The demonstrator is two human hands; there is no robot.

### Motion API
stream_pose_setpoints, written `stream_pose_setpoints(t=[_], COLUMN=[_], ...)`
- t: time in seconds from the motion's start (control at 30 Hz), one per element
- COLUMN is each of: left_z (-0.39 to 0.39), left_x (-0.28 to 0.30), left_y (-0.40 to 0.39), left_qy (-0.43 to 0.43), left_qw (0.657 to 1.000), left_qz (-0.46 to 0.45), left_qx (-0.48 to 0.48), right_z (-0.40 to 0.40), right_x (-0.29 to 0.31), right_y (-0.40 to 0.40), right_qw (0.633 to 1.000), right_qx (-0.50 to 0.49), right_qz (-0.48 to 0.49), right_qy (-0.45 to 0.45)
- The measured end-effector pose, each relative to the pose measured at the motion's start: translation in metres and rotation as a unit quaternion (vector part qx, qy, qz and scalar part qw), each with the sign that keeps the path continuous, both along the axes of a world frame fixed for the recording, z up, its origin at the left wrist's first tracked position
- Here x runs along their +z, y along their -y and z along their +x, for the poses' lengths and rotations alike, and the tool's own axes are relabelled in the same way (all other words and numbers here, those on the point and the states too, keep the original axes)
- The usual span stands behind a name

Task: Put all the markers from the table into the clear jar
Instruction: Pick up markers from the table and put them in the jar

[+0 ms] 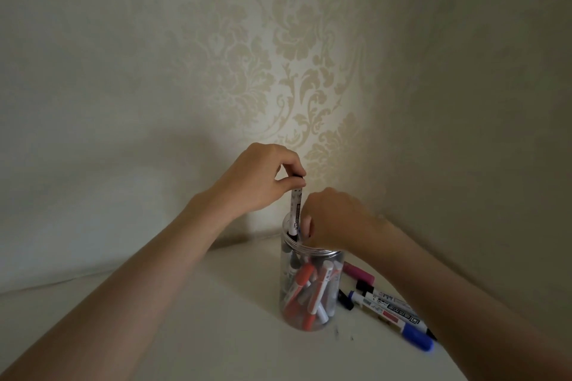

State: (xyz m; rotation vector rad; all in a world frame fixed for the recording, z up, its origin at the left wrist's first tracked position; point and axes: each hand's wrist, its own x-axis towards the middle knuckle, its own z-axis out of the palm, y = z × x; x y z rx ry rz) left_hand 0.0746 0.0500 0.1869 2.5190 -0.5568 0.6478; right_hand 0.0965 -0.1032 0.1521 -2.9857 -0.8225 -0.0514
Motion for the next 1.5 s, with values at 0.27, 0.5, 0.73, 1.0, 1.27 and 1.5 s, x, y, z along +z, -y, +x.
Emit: stream_pose_setpoints(t=[0.27, 0.5, 0.73, 1.0, 1.27, 1.5], left_z=[0.003, 0.004, 0.001, 0.012, 0.032, 0.028], left_x=[-0.007, -0.024, -0.023, -0.019, -0.022, -0.026], left_y=[-0.008, 0.018, 0.007, 0.039, 0.064, 0.052], left_qy=[-0.031, -0.067, -0.19, -0.392, -0.453, -0.423], left_qw=[0.996, 0.995, 0.972, 0.862, 0.768, 0.835], left_qz=[-0.079, -0.072, 0.125, 0.299, 0.438, 0.337], left_qx=[-0.006, -0.029, 0.052, 0.118, 0.115, 0.099], right_z=[-0.005, -0.001, -0.011, -0.019, -0.015, -0.019], right_x=[0.014, 0.004, -0.01, -0.02, -0.019, -0.019], right_y=[0.019, 0.026, 0.038, 0.047, 0.051, 0.053], right_qw=[1.0, 0.981, 0.969, 0.966, 0.958, 0.956], right_qx=[-0.008, -0.008, 0.005, 0.011, 0.025, 0.041], right_qz=[-0.017, 0.194, 0.248, 0.258, 0.285, 0.29], right_qy=[0.018, -0.013, -0.004, 0.009, -0.01, -0.008])
